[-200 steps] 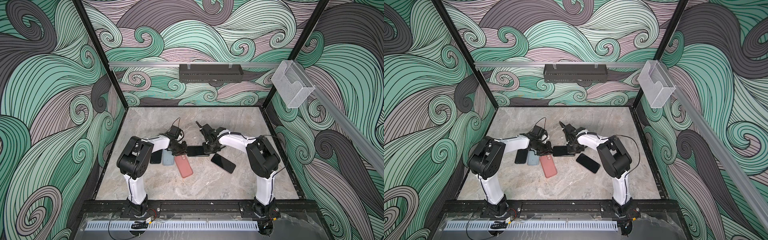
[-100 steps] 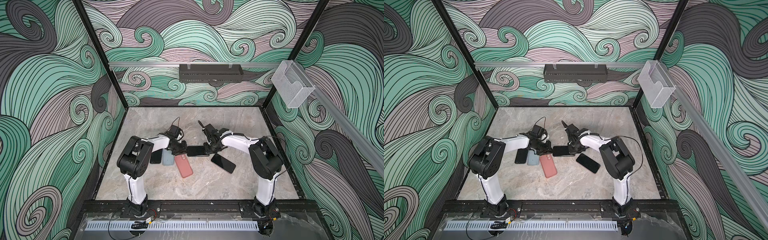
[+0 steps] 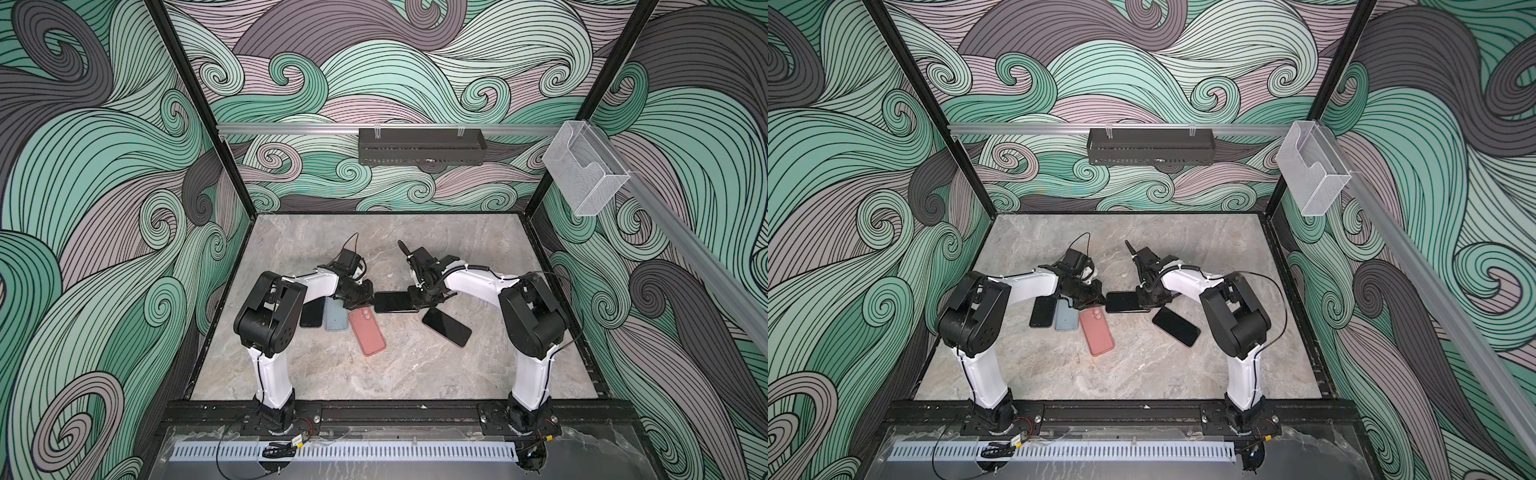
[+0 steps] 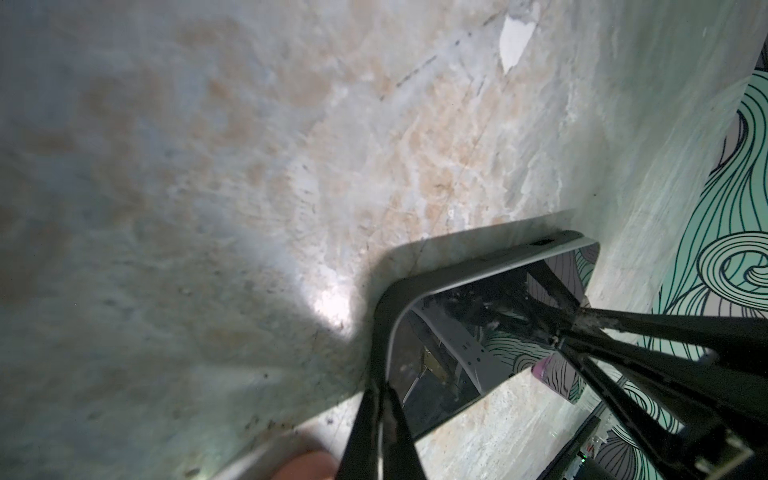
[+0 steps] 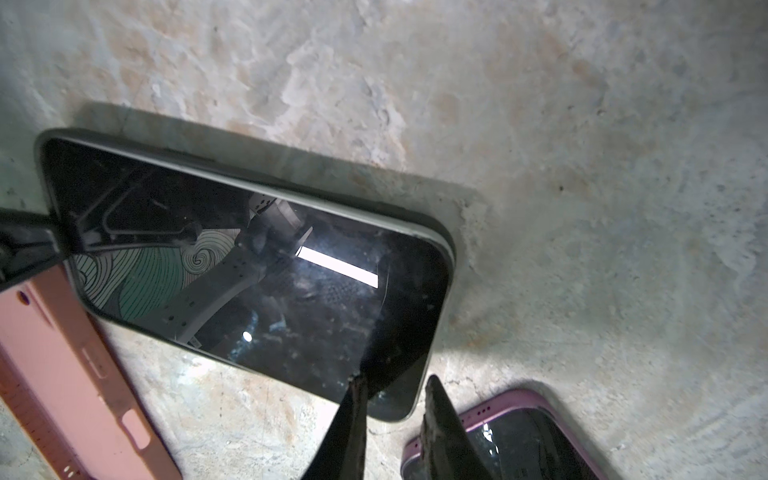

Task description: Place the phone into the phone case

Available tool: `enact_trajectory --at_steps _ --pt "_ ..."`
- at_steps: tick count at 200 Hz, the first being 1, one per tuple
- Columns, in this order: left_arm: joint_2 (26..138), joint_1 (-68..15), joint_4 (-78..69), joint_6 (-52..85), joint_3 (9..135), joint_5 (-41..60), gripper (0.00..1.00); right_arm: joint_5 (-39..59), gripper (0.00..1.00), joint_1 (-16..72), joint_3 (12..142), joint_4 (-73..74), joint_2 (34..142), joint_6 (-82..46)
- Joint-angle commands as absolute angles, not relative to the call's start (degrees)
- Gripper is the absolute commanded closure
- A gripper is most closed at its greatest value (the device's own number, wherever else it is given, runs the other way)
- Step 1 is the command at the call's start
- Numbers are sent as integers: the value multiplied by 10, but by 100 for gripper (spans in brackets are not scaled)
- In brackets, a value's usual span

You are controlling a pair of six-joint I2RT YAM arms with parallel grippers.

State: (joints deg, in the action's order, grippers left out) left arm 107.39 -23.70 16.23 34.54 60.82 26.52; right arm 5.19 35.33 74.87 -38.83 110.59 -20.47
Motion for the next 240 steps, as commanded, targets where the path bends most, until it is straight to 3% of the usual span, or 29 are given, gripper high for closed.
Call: enact_trajectory --at_steps 1,57,240 --pt "1118 -251 156 347 602 237 93 59 76 352 731 -455 1105 -197" --pt "1115 -250 165 345 606 233 92 44 84 348 716 -452 1072 -199" --pt "1111 -250 173 342 610 228 89 71 80 332 737 -414 1061 -184"
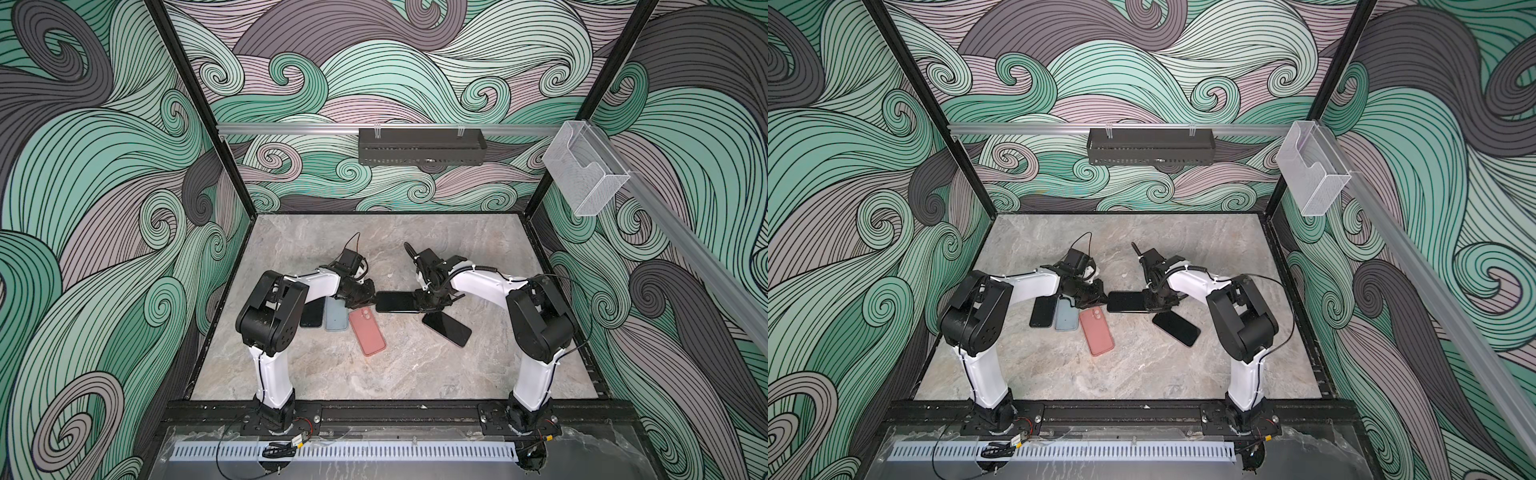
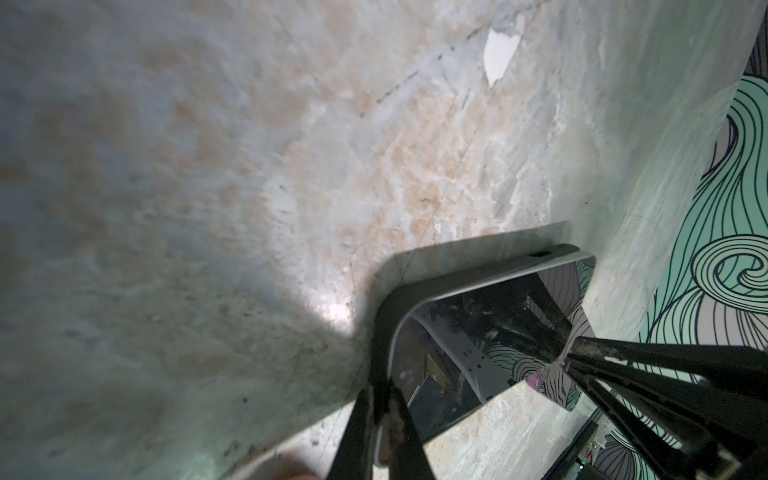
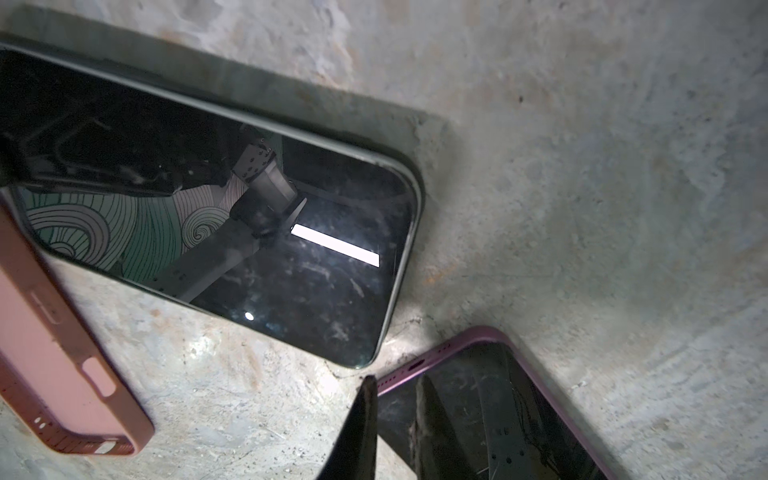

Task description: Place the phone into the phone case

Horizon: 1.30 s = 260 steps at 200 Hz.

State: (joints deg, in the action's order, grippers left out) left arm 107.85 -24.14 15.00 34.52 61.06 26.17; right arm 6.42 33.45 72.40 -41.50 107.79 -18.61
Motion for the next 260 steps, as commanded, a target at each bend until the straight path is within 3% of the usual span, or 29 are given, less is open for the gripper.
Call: enact_trajectory --at_steps 1,98,155,260 --pt "1112 -250 173 342 610 228 89 72 80 332 737 -414 1061 -184" --pt "1105 -247 183 338 613 223 89 50 85 330 738 -438 1123 -188" --pt "1094 -247 186 340 616 241 82 23 92 335 733 -459 1154 -191" --pt "1094 -247 167 351 614 292 81 -21 93 357 713 -469 1229 -208"
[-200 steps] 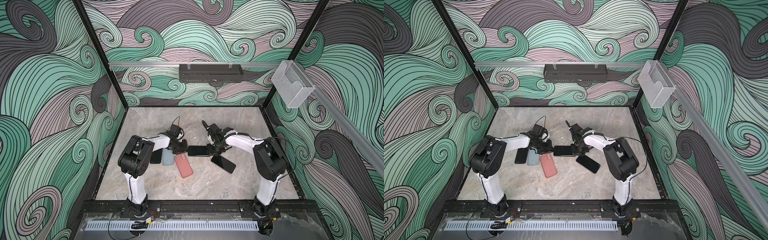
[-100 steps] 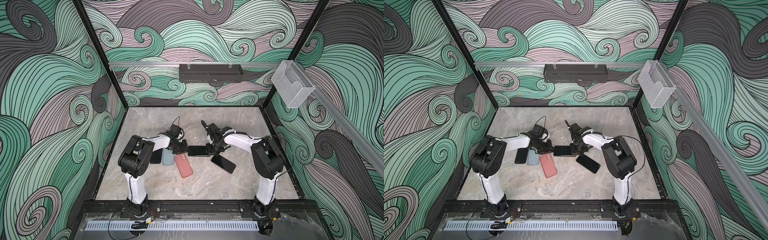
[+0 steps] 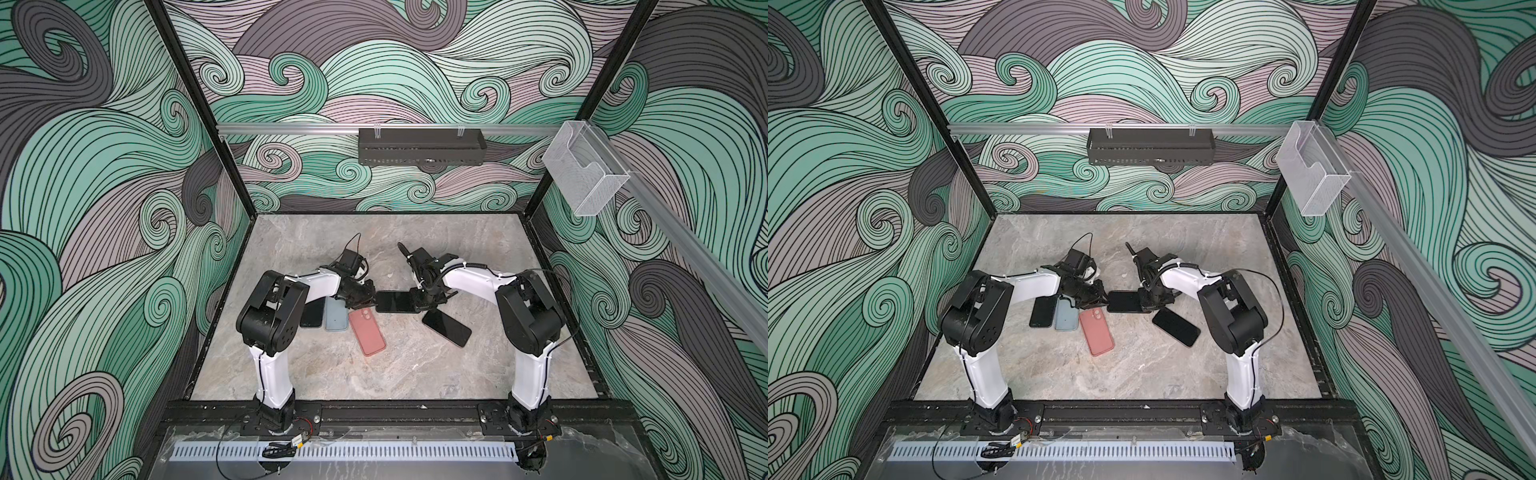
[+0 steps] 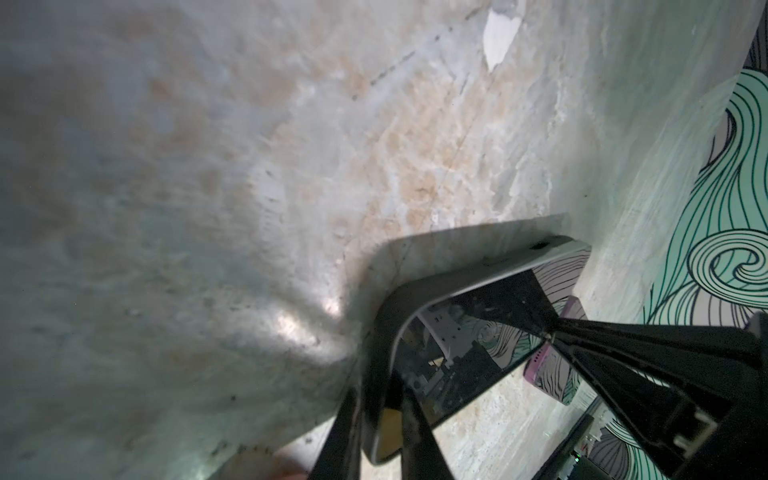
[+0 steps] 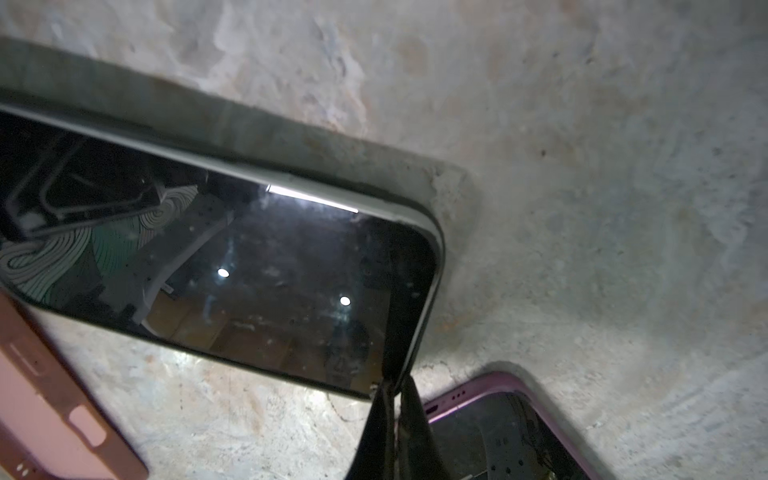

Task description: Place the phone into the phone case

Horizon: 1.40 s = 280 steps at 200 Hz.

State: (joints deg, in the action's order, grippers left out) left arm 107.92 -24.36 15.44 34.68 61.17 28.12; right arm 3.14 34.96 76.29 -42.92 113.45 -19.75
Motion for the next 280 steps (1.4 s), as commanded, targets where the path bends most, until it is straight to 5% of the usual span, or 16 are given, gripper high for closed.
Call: enact_trajectory --at_steps 1,67,114,190,280 --pt "1093 -247 167 351 614 292 80 -20 93 358 713 -468 1230 -209" --pt "1095 -247 174 348 615 273 81 -29 93 365 724 -456 1220 -205" --pt "1117 -247 185 340 617 245 87 10 75 356 740 -420 1113 -185" --pt "1108 -247 189 340 610 229 92 65 79 310 786 -403 1105 -170" --pt "1110 -245 199 340 627 221 85 71 83 297 811 -385 1157 -173"
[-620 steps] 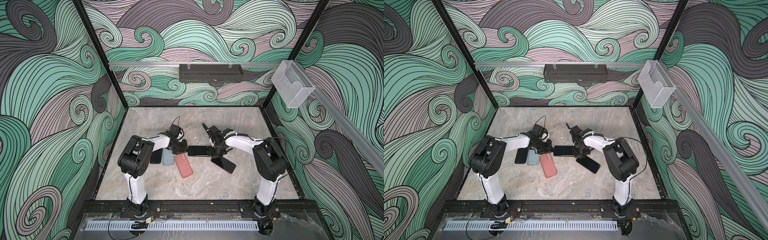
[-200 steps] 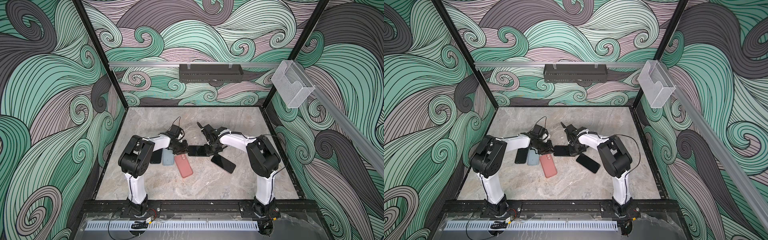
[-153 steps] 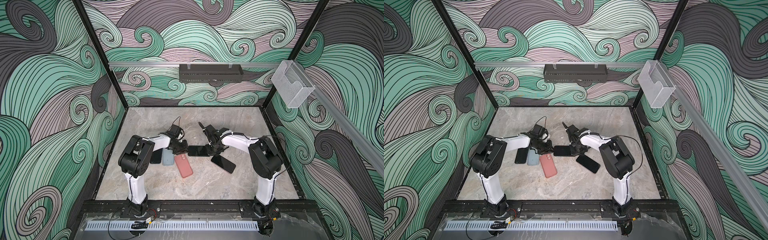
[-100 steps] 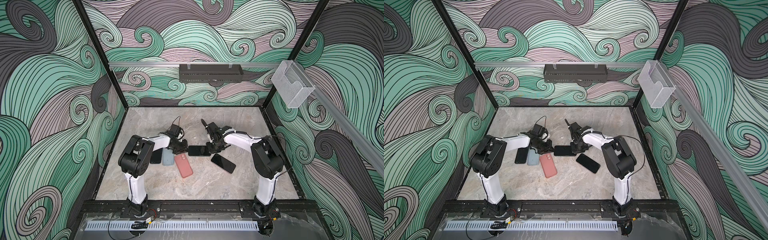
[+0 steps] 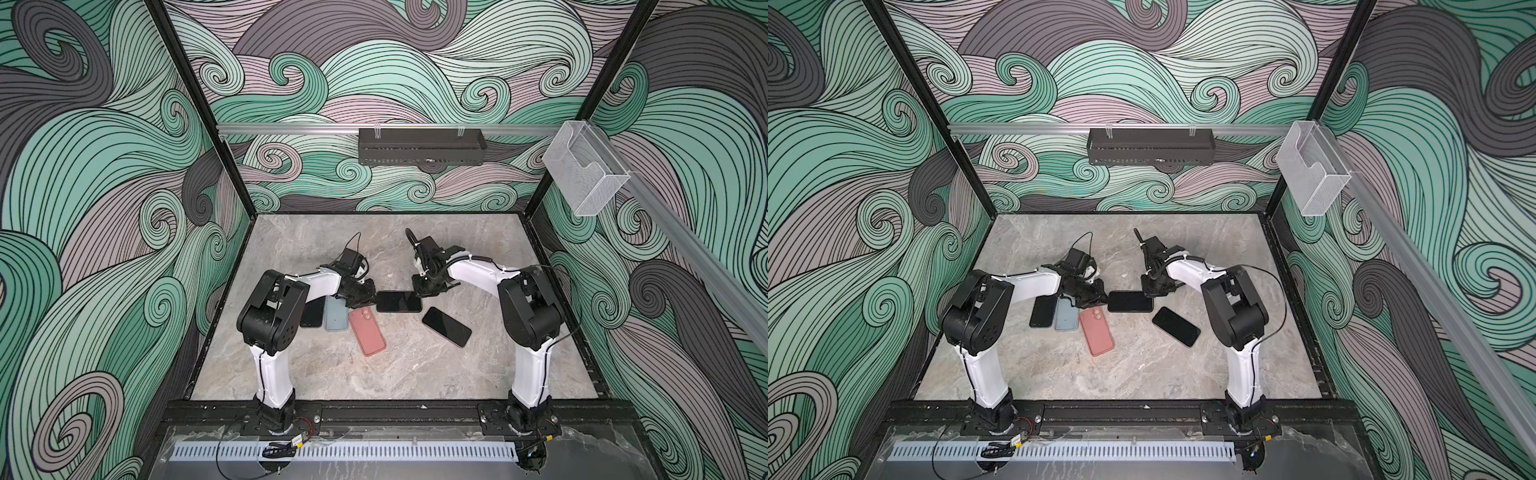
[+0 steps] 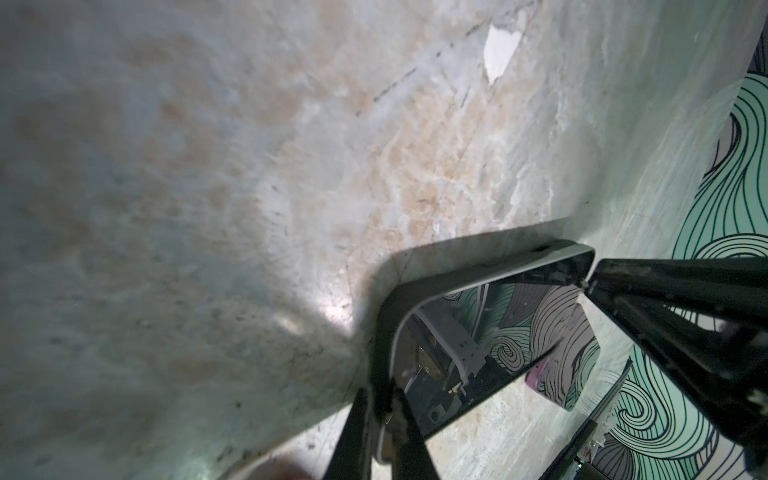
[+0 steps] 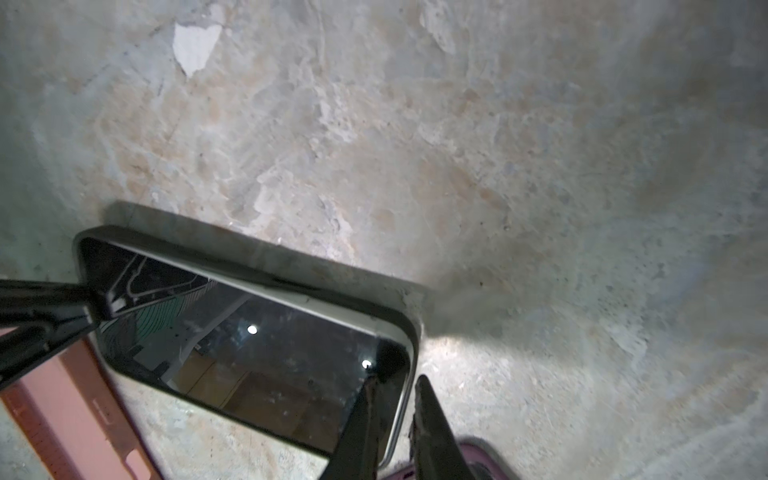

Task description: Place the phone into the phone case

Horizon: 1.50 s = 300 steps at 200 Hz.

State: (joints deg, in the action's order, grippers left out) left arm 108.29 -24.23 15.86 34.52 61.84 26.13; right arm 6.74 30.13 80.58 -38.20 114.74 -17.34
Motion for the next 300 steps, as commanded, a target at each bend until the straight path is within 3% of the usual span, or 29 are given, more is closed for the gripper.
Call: enact_trajectory --at_steps 1,134,243,300 --pt "1110 -245 199 340 627 221 85 71 83 298 811 -385 1157 -173" --pt "1139 -242 206 336 663 224 84 10 91 298 821 -454 1213 -174" --pt "1129 -242 207 333 652 221 86 -36 91 318 850 -492 1308 -185" --pt "1121 -242 209 330 646 219 86 -57 85 329 849 -493 1338 -197"
